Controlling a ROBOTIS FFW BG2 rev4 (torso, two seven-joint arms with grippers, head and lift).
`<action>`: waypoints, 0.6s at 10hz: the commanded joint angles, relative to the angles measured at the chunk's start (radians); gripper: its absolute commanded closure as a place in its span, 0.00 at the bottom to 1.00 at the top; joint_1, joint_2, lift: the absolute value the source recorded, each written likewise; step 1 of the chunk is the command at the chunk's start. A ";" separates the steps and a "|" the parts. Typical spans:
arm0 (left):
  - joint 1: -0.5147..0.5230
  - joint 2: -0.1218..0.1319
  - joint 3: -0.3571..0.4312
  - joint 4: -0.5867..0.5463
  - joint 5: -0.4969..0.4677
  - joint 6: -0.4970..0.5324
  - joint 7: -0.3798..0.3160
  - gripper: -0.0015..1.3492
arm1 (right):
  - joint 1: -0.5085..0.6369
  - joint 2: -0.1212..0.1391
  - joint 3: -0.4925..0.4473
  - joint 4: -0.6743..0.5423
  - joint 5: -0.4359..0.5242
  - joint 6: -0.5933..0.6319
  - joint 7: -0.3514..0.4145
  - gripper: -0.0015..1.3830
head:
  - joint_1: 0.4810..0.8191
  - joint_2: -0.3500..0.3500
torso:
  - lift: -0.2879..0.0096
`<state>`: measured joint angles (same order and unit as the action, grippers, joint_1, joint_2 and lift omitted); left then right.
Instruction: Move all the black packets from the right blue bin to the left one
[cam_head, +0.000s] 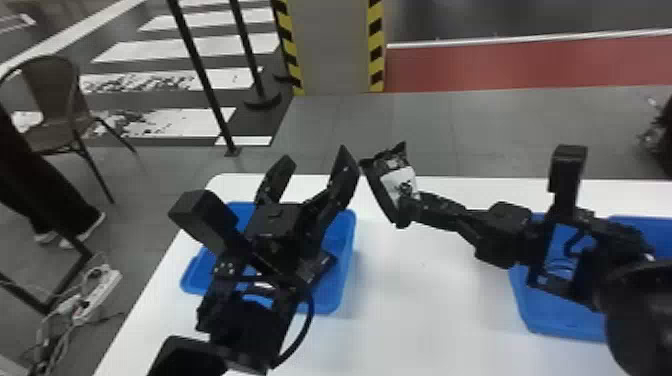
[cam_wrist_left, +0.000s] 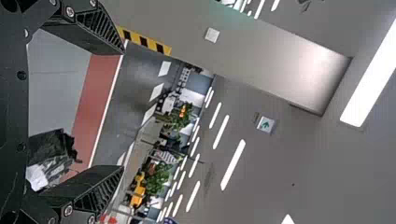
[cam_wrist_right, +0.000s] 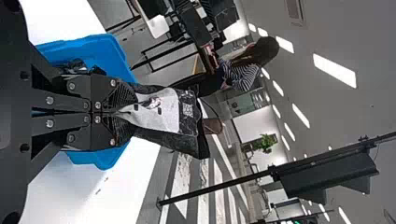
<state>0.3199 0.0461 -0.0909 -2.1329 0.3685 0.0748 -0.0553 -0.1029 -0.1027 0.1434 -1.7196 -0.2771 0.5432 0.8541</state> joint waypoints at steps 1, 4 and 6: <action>-0.006 0.003 -0.026 -0.001 0.021 0.031 -0.001 0.11 | -0.044 0.000 -0.001 0.035 0.009 -0.008 0.011 0.84 | 0.60 0.75 | 0.60; -0.023 0.021 -0.049 -0.021 0.095 0.183 -0.043 0.11 | -0.096 0.008 0.008 0.042 -0.005 -0.006 0.074 0.84 | 0.57 0.68 | 0.60; -0.023 0.018 -0.040 -0.021 0.096 0.193 -0.047 0.11 | -0.101 0.011 0.067 0.047 -0.048 0.002 0.080 0.84 | 0.57 0.68 | 0.60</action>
<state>0.2970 0.0659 -0.1341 -2.1536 0.4643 0.2653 -0.1031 -0.2013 -0.0934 0.1908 -1.6751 -0.3135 0.5424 0.9341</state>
